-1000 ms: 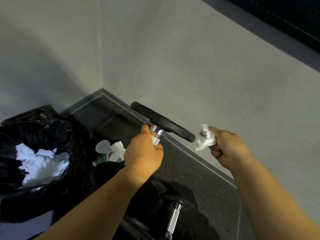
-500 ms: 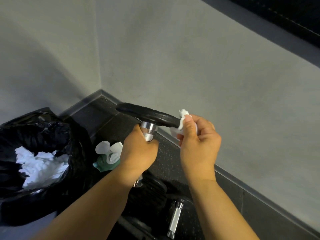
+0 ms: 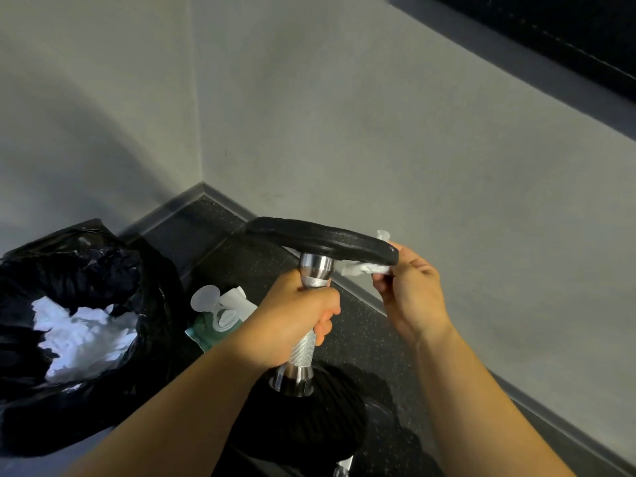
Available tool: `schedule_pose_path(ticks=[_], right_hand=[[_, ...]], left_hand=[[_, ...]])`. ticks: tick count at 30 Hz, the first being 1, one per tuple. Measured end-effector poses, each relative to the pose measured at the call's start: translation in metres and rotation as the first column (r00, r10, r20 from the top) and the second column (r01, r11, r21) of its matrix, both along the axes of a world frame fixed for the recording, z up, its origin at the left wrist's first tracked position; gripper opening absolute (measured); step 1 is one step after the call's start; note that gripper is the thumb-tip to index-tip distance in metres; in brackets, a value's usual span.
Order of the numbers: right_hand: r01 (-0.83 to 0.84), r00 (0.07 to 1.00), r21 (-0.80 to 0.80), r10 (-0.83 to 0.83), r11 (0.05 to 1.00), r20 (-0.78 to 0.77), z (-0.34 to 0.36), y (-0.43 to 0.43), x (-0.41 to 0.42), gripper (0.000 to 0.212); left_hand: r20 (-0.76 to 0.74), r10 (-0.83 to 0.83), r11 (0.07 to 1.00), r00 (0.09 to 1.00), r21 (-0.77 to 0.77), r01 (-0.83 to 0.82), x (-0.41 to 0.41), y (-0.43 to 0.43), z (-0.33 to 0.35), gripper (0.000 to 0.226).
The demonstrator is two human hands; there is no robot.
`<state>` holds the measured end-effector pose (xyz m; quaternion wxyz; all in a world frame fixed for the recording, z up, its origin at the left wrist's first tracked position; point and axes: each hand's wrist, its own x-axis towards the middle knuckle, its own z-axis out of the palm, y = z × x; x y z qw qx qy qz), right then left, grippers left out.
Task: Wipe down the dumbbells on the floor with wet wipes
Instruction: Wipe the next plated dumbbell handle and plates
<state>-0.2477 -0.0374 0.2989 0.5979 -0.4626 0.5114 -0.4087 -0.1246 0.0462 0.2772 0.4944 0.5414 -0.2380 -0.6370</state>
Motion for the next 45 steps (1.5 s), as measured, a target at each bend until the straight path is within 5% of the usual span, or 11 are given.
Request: schedule_pose_path(ticks=[6, 12, 17, 24, 29, 39, 42, 45], right_hand=[[-0.044, 0.99, -0.001, 0.044, 0.999, -0.135, 0.006, 0.001, -0.011, 0.017], [0.118, 0.955, -0.4, -0.214, 0.909, -0.204, 0.028, 0.012, -0.022, 0.009], [-0.13, 0.97, -0.489, 0.008, 0.862, -0.244, 0.057, 0.033, -0.015, 0.006], [-0.646, 0.734, -0.189, 0.534, 0.74, -0.419, 0.072, 0.023, -0.017, 0.012], [-0.599, 0.753, -0.182, 0.47, 0.78, -0.46, 0.049, 0.009, -0.015, 0.014], [-0.542, 0.521, -0.023, 0.315, 0.84, -0.794, 0.019, -0.03, -0.026, 0.026], [-0.47, 0.696, -0.148, 0.262, 0.87, -0.669, 0.04, -0.016, -0.023, 0.024], [-0.504, 0.847, -0.256, 0.413, 0.825, -0.334, 0.072, 0.016, -0.012, 0.016]], left_hand=[[0.05, -0.072, 0.997, 0.996, -0.039, 0.074, -0.002, 0.001, 0.0, 0.035], [0.023, -0.014, 0.999, 1.0, 0.029, 0.013, -0.001, -0.004, -0.002, 0.04], [0.058, 0.02, 0.999, 0.998, 0.032, -0.022, -0.001, -0.005, -0.003, 0.044], [0.361, -0.028, 0.995, 0.932, -0.078, 0.06, 0.001, -0.001, -0.004, 0.041], [0.381, -0.079, 0.985, 0.921, -0.112, 0.131, -0.002, 0.007, -0.004, 0.032], [0.322, -0.201, 0.974, 0.925, -0.034, 0.224, -0.006, 0.003, -0.009, 0.026], [0.301, -0.191, 0.98, 0.934, 0.0, 0.2, -0.006, 0.002, -0.011, 0.03], [0.384, -0.194, 0.972, 0.903, -0.048, 0.229, -0.009, 0.002, -0.012, 0.02]])
